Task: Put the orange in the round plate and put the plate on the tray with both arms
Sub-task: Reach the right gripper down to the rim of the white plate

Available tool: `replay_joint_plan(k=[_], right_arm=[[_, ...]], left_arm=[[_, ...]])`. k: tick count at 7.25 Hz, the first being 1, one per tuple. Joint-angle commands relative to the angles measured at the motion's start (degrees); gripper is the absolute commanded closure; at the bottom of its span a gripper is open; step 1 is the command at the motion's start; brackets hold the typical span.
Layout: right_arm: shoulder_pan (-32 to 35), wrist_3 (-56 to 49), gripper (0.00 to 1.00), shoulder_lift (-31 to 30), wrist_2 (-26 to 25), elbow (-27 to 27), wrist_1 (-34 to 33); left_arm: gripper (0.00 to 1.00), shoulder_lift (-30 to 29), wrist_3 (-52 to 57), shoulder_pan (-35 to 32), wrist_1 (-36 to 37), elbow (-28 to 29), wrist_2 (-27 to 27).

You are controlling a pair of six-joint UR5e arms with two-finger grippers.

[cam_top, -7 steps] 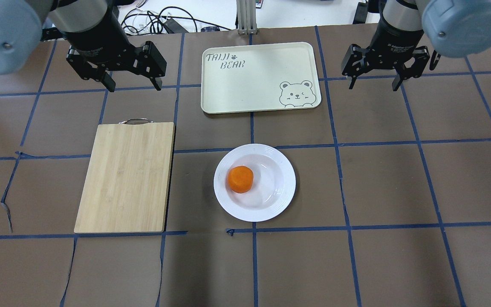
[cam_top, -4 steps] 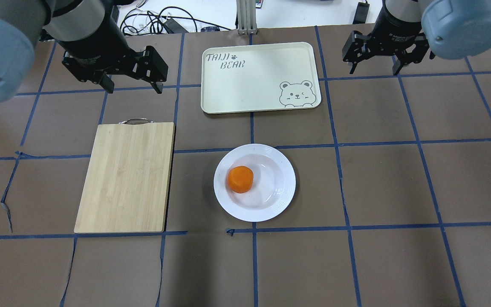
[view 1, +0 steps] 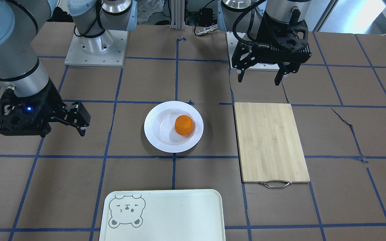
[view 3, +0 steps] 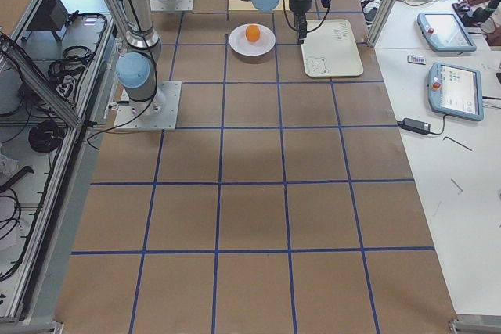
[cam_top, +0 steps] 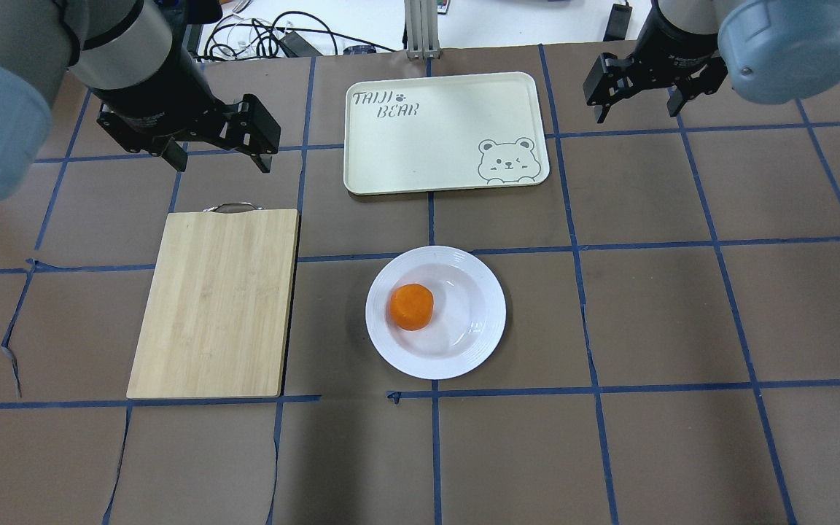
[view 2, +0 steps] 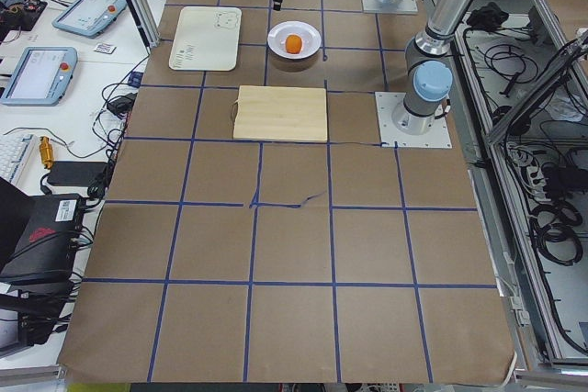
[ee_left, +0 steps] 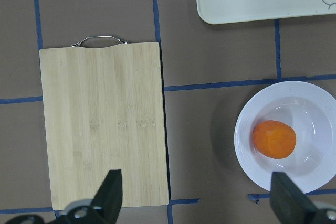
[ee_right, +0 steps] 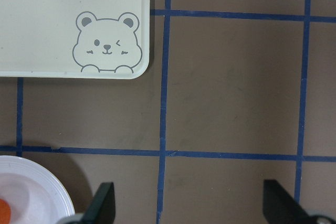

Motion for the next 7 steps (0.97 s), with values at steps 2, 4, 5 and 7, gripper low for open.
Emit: replay_joint_plan(k=[2,4,5,7], right_arm=[[0.56,5.04,0.00,0.74,5.37,12.42,-6.52],[0.66,5.15,0.00,2.05,16.45,17.46,-14.10],[0.75,5.06,0.00,3.80,17.54,18.52,-15.53],[1.01,5.33,0.00,7.92,26.13,21.94,-21.58]], left_arm=[[0.00,0.04,-0.09,0.03,0.07,-0.05,-0.09],[0.00,0.04,-0.17,0.03,0.07,-0.05,-0.18],[0.00,0.04,-0.17,0.03,0.07,-0.05,-0.09],[0.00,0.13,-0.17,0.03,-0.01,-0.14,-0.09]])
